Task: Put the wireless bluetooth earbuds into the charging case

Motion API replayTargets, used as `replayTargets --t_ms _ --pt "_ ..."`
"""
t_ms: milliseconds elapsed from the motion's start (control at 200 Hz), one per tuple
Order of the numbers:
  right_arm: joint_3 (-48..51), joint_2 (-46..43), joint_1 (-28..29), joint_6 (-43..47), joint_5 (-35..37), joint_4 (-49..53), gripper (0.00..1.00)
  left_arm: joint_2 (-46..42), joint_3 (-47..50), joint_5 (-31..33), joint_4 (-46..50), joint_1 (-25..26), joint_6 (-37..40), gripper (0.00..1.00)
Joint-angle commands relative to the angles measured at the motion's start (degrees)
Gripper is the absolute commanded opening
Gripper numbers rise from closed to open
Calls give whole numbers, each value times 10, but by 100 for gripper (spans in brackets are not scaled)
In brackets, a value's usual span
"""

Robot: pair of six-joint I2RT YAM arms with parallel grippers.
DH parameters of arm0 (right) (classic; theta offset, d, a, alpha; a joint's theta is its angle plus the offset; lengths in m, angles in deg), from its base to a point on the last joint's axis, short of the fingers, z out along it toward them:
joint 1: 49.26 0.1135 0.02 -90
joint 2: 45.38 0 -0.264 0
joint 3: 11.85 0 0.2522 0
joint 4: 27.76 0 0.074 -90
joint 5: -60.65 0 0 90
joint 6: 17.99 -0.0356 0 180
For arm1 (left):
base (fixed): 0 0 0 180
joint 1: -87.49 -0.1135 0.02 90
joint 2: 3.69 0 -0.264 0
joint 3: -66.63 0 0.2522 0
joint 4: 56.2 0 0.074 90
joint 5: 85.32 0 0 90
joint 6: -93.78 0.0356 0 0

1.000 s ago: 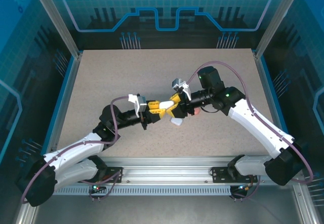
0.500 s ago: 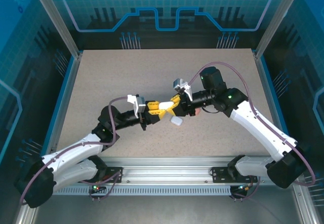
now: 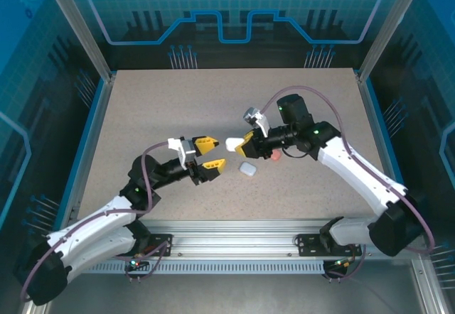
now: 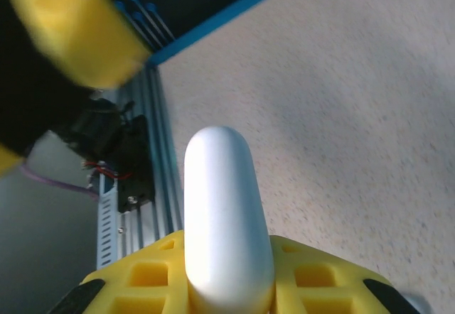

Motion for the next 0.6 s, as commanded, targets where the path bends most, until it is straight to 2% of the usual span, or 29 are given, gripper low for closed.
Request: replayTargets --t_ms 0,235,425,595 --pt "-2 49 -8 -44 29 -11 21 -40 10 48 39 1 29 64" --pt "-65 194 -11 -85 40 -14 16 -95 19 75 107 1 37 66" --pt "-149 321 -13 -92 28 32 15 -133 26 120 148 1 36 73" --pt "-199 398 -14 -90 29 69 15 -153 33 137 161 1 40 75"
